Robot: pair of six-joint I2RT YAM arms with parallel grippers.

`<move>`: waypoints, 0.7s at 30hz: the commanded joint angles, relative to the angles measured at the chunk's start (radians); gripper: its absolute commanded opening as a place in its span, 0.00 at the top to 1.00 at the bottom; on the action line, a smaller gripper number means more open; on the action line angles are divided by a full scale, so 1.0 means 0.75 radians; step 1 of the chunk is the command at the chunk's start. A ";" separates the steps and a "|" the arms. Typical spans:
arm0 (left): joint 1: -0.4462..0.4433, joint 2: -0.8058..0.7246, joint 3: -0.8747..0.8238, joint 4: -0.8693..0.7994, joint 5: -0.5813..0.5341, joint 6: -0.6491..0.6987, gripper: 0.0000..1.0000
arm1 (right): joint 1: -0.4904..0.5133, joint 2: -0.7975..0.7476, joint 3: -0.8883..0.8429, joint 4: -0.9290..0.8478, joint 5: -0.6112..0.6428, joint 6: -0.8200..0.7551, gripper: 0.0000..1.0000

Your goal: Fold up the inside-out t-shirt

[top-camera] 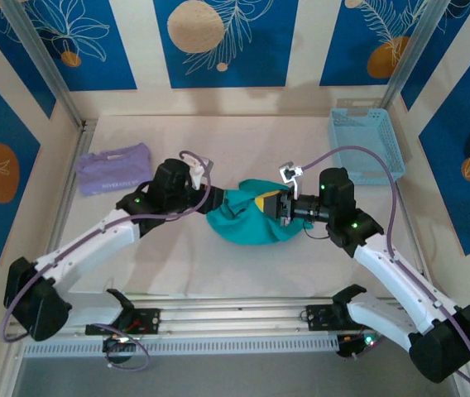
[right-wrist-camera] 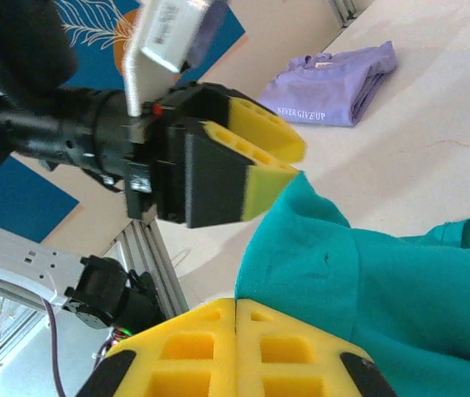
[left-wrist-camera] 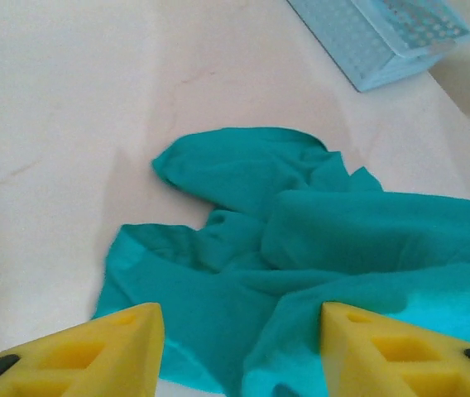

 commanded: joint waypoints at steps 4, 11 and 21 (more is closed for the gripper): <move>-0.090 -0.134 -0.028 -0.038 0.036 0.034 0.57 | -0.014 0.020 0.028 0.032 -0.032 0.035 1.00; -0.141 0.019 0.011 0.027 0.304 0.003 0.66 | -0.024 0.020 0.035 0.019 -0.013 0.029 1.00; -0.143 0.160 0.047 0.058 0.309 0.019 0.53 | -0.032 0.007 0.025 0.002 0.002 0.020 1.00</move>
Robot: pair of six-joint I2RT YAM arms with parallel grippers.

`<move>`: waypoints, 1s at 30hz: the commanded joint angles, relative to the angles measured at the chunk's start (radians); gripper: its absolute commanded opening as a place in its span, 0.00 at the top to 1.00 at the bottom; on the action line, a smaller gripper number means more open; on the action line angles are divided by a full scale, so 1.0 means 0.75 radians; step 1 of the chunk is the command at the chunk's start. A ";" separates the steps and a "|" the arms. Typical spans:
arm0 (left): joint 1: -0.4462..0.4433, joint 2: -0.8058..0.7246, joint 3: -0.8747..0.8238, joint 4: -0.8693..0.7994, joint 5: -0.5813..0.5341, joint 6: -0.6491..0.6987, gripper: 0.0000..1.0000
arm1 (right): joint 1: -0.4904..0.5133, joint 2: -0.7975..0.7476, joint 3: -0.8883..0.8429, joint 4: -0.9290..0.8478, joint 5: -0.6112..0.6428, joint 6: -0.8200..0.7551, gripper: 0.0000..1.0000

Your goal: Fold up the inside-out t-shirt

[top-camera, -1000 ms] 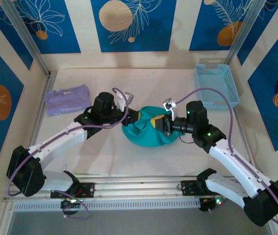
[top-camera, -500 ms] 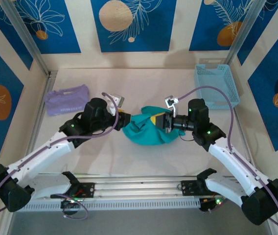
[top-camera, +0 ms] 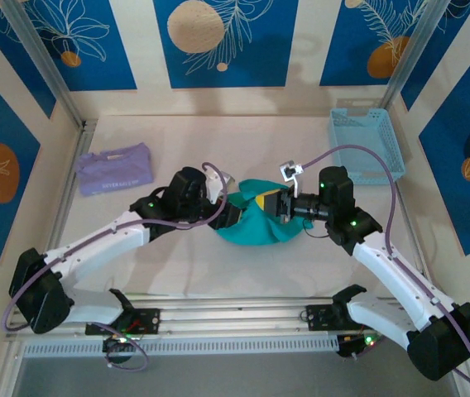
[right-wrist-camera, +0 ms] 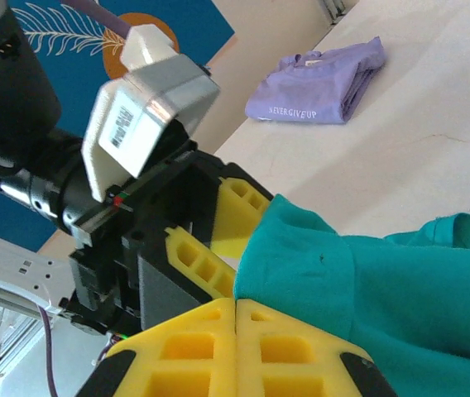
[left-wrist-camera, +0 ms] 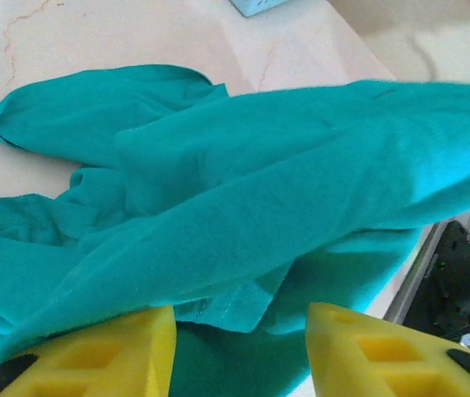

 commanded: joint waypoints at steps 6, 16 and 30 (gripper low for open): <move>-0.007 0.115 0.076 0.011 -0.032 0.034 0.54 | -0.014 -0.021 0.023 -0.017 0.002 -0.009 1.00; 0.032 0.166 0.111 0.085 -0.027 0.055 1.00 | -0.022 -0.043 -0.002 -0.072 0.047 -0.071 1.00; 0.113 -0.165 -0.027 0.283 0.389 -0.030 1.00 | 0.039 0.038 0.119 -0.175 0.385 -0.104 1.00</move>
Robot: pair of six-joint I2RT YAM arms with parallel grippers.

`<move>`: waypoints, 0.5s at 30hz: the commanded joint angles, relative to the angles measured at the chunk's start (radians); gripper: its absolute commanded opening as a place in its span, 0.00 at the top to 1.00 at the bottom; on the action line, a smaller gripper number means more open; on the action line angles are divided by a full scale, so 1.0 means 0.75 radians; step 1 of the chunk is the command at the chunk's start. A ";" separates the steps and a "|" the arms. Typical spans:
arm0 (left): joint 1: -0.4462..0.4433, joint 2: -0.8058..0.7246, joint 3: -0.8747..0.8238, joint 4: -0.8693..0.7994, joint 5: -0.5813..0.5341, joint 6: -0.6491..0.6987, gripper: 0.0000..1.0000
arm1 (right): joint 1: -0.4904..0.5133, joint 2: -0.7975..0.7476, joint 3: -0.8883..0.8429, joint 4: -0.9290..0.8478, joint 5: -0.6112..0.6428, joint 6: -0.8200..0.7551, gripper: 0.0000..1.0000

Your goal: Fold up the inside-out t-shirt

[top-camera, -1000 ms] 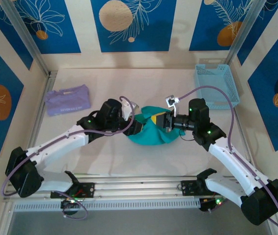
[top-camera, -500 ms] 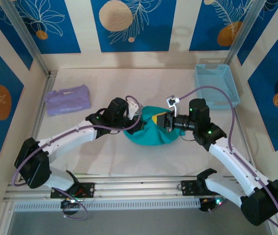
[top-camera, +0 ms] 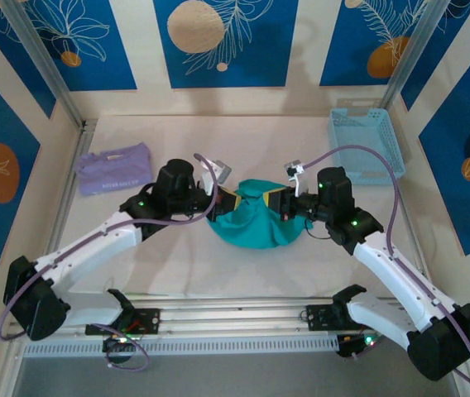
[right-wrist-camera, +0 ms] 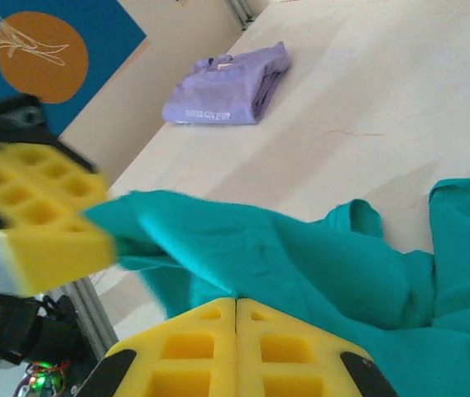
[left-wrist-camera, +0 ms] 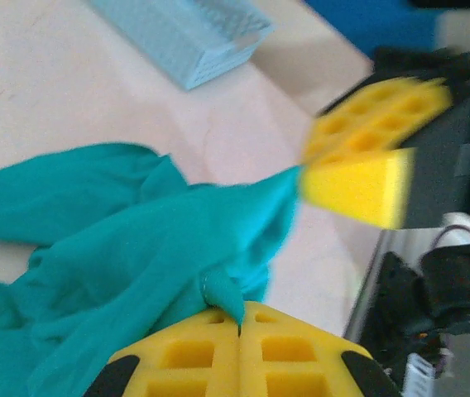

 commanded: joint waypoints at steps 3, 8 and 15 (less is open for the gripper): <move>0.079 -0.127 -0.057 0.213 0.227 -0.124 1.00 | 0.033 0.103 0.194 -0.138 0.114 -0.018 1.00; 0.169 -0.212 -0.127 0.294 0.259 -0.245 1.00 | 0.001 0.129 0.292 -0.389 0.332 -0.077 1.00; 0.169 -0.159 -0.127 0.193 0.235 -0.202 1.00 | 0.012 0.200 0.294 -0.442 0.258 -0.065 0.99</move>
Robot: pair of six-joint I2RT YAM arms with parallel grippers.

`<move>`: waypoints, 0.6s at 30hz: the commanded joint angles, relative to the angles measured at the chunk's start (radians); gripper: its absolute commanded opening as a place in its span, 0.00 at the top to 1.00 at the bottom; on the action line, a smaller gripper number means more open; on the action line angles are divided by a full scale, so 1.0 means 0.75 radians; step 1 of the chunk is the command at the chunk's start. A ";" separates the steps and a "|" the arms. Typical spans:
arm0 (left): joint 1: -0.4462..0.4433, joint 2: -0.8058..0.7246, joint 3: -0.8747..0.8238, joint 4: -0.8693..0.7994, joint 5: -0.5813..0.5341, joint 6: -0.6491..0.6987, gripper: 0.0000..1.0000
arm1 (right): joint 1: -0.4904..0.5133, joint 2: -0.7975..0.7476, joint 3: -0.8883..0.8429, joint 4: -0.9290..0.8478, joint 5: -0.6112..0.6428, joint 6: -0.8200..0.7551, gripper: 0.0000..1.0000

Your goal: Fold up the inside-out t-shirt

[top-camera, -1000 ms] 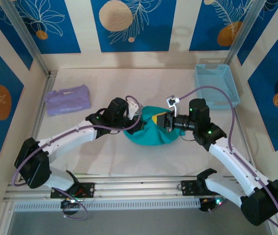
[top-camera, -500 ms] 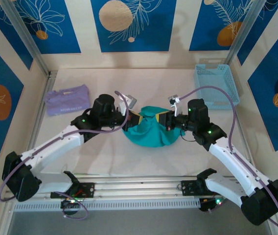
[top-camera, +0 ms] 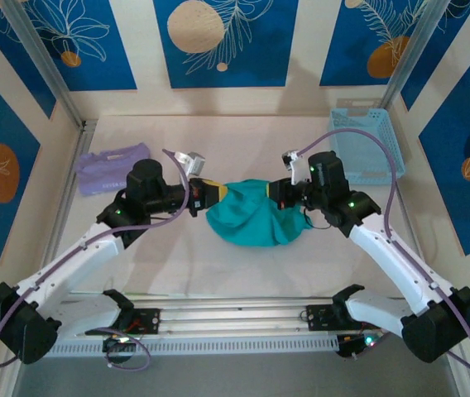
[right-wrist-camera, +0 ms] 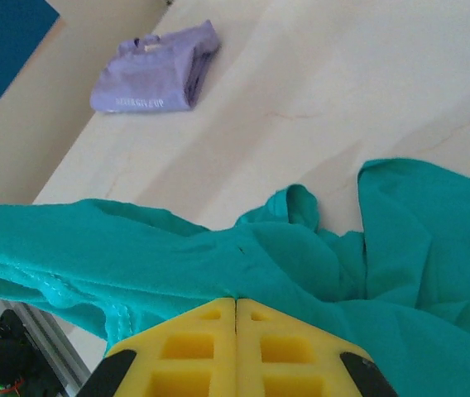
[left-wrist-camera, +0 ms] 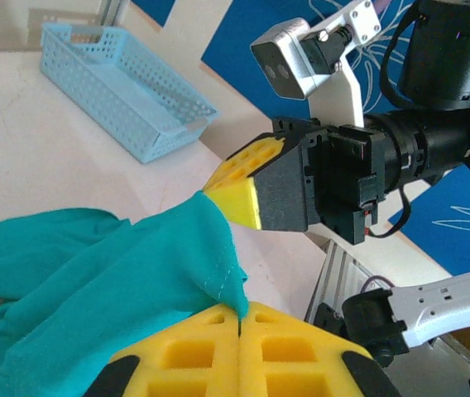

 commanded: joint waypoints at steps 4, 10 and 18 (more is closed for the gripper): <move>0.004 0.039 0.009 0.017 0.066 -0.040 1.00 | 0.019 0.028 0.029 -0.195 0.161 -0.030 0.87; -0.003 0.079 0.038 -0.006 0.056 -0.051 1.00 | 0.148 -0.102 -0.057 -0.162 0.223 -0.103 0.68; -0.023 0.102 0.065 -0.031 0.024 -0.053 1.00 | 0.532 -0.240 -0.223 0.057 0.309 -0.243 0.58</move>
